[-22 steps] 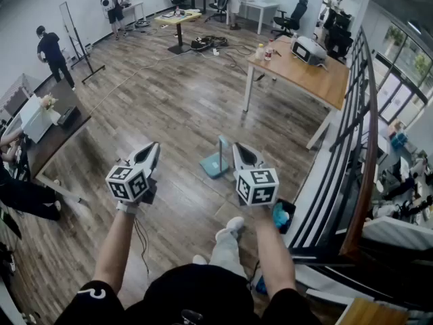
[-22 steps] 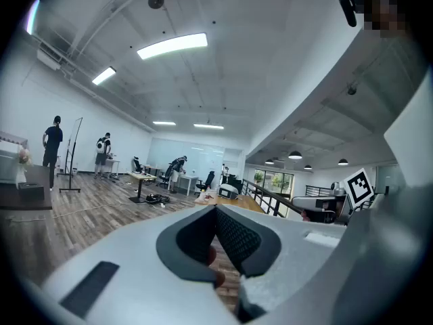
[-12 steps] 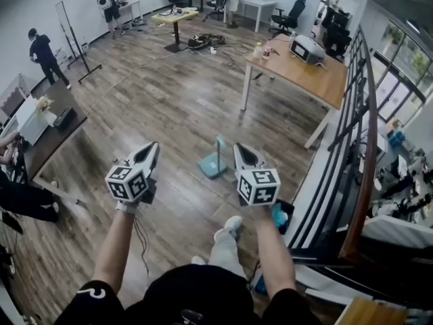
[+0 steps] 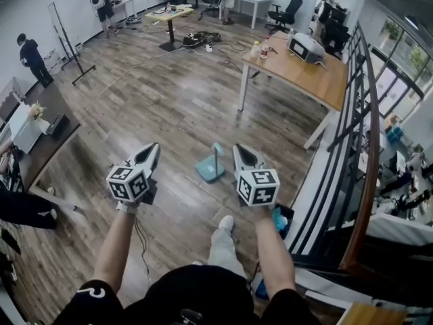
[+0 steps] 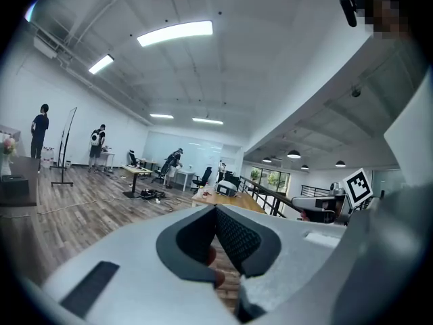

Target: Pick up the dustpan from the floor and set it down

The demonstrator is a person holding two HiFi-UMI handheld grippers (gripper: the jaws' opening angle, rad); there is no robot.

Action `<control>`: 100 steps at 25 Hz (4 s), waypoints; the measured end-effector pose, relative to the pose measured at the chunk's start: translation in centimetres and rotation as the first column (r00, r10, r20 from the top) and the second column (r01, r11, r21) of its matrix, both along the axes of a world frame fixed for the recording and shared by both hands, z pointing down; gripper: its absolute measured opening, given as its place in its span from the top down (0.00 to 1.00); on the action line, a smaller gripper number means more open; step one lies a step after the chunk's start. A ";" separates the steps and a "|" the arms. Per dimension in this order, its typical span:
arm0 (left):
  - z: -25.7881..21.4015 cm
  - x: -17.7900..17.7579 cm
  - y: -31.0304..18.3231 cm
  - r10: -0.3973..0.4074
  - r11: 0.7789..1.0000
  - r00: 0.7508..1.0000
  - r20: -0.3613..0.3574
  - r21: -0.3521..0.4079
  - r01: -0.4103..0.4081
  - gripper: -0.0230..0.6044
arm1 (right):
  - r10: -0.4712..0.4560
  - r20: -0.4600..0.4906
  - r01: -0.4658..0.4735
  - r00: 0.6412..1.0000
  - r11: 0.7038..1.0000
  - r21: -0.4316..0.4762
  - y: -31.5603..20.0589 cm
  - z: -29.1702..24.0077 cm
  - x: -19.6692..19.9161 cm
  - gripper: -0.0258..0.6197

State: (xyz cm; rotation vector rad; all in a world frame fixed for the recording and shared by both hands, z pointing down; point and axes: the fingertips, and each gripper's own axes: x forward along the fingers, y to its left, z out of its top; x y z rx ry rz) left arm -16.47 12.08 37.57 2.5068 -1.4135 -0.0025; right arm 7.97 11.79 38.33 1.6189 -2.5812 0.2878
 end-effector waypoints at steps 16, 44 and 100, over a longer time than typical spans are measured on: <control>-1.4 4.7 -18.3 -0.017 1.000 1.000 0.008 -0.016 0.017 0.97 | -0.040 0.003 0.040 0.999 0.999 -0.034 -19.0 -0.6 3.8 0.97; 3.4 4.5 -28.0 -0.163 0.984 0.986 0.012 -0.076 0.164 0.97 | -0.217 0.002 0.216 0.976 0.971 -0.104 -32.2 3.9 1.3 0.97; 36.5 1.8 -35.2 -0.056 0.924 0.998 0.016 -0.378 0.058 0.97 | -0.247 -0.206 0.093 0.947 0.823 -0.560 -35.8 49.3 -3.9 0.57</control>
